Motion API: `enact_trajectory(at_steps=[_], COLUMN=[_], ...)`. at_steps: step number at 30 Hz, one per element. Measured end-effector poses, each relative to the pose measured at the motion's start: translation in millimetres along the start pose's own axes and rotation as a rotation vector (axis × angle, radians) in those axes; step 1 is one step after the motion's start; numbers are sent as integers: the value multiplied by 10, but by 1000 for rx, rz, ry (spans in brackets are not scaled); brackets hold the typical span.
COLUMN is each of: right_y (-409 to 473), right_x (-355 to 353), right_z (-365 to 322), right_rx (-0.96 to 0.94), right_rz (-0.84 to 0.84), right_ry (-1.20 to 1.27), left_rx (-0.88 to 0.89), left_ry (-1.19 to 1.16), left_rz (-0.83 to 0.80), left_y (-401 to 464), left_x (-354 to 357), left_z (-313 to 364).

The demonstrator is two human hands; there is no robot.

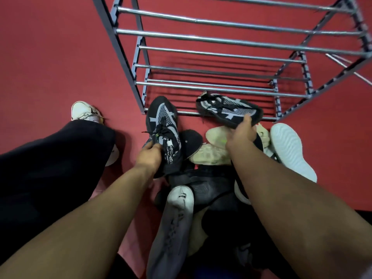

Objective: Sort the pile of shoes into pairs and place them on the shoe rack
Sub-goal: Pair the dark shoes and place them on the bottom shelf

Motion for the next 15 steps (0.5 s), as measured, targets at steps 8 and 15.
enact_trajectory(at_steps=[8,15], right_y=[6,-270], right_x=[-878,-651], right_z=[-577,-140], right_rx=[-147,-80], right_rz=[-39,-391], right_ry=[-479,-1073], left_rx=[56,26], left_ry=[143,314], left_rz=[15,-114], left_y=[-217,-322], left_x=[-96,30], left_z=[-15,-180])
Point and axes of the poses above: each hand's wrist, its own y-axis towards the middle knuckle, its own x-axis out of the palm, z = x × y, the point moved 6 cm from there along y, towards the middle knuckle, and after that the axes turned 11 degrees about y, right-handed, at the moved point
